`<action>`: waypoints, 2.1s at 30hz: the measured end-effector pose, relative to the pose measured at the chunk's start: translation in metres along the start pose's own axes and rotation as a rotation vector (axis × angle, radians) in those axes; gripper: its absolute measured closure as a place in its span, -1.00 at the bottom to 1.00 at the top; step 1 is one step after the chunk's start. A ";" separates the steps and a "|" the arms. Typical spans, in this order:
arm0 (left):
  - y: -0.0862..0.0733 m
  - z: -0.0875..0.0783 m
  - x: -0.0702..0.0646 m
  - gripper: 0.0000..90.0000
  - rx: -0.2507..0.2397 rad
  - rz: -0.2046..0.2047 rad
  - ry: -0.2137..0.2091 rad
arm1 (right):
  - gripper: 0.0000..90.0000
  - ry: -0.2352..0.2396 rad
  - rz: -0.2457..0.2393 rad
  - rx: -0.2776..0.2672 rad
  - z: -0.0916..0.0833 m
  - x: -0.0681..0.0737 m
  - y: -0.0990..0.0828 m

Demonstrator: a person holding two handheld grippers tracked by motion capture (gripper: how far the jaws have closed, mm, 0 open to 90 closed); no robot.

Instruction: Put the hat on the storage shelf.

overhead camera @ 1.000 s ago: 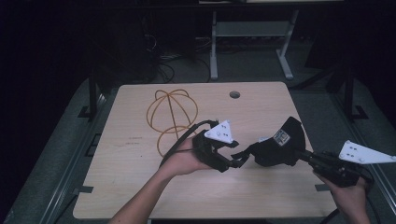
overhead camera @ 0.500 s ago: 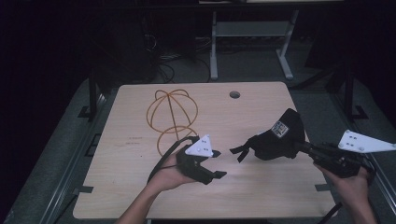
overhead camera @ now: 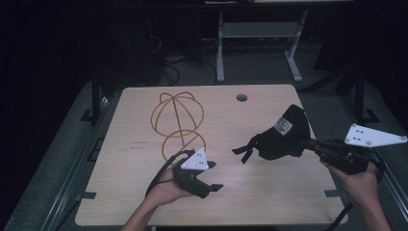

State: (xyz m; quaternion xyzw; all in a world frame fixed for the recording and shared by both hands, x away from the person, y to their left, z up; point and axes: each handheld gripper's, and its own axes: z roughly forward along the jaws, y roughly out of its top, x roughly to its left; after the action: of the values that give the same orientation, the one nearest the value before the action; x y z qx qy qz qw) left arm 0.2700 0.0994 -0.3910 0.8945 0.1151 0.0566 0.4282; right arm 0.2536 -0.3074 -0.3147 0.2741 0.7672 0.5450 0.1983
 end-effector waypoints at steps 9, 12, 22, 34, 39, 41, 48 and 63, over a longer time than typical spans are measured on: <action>-0.009 0.003 -0.004 -0.39 0.004 0.009 0.014 | 0.96 0.024 -0.031 0.003 0.010 0.003 0.029; -0.010 0.003 -0.006 -0.40 0.007 0.015 0.014 | 0.96 0.034 -0.046 0.005 0.015 0.004 0.039; -0.012 0.009 -0.009 -0.42 0.019 0.033 0.006 | 0.96 0.083 -0.081 0.014 0.036 0.007 0.070; -0.010 0.015 -0.015 -0.42 0.011 0.031 -0.012 | 0.96 0.176 -0.146 0.045 0.073 0.021 0.117; -0.010 0.015 -0.013 -0.43 0.015 0.051 -0.017 | 0.95 0.226 -0.184 0.082 0.101 0.030 0.141; -0.010 0.016 -0.013 -0.43 0.017 0.058 -0.022 | 0.95 0.253 -0.197 0.109 0.116 0.036 0.152; -0.012 0.016 -0.014 -0.43 0.024 0.067 -0.017 | 0.95 0.307 -0.246 0.197 0.158 0.051 0.180; -0.014 0.016 -0.012 -0.43 0.013 0.082 -0.018 | 0.95 0.303 -0.248 0.282 0.233 0.079 0.229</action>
State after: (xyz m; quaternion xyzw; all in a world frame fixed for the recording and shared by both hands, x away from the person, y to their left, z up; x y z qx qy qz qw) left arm 0.2595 0.0926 -0.4116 0.9017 0.0749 0.0653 0.4208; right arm 0.3802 -0.0295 -0.1752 0.1179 0.8844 0.4388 0.1063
